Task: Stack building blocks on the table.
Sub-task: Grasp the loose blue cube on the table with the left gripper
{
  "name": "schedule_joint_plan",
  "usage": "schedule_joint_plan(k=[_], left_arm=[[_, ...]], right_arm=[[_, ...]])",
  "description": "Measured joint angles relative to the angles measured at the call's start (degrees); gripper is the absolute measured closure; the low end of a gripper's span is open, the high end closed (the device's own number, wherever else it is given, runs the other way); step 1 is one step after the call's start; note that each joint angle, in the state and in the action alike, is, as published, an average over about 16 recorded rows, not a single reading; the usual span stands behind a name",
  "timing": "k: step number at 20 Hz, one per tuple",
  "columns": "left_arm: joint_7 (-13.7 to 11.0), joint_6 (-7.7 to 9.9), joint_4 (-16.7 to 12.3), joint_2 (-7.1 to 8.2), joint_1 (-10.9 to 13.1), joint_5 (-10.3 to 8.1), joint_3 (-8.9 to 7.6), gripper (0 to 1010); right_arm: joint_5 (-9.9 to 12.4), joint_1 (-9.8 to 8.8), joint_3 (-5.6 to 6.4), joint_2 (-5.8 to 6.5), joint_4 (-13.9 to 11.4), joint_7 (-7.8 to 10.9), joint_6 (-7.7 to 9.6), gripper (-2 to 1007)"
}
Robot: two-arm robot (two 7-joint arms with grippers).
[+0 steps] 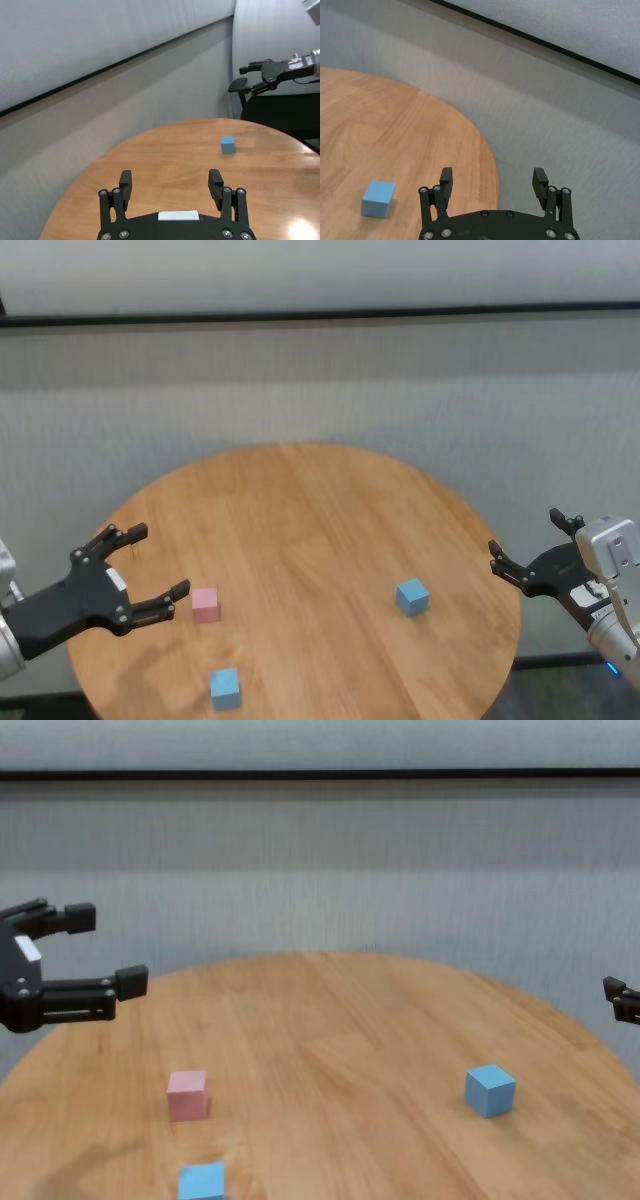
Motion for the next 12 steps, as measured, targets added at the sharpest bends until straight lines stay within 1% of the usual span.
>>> schedule_joint_plan(k=[2,5,12], left_arm=[[-1.30,-0.60,0.77,-0.07,-0.16,-0.49,-0.12,7],[-2.96,-1.30,1.92,-0.35,-0.48,-0.64,-0.08,7],[-6.18,-2.12,4.54,-1.52,-1.63,0.41,0.63,7]], right_arm=[[0.00,0.00,0.00,0.00,0.00,0.00,0.00,0],[0.00,0.00,0.00,0.00,0.00,0.00,0.00,0],[0.00,0.00,0.00,0.00,0.00,0.00,0.00,1]])
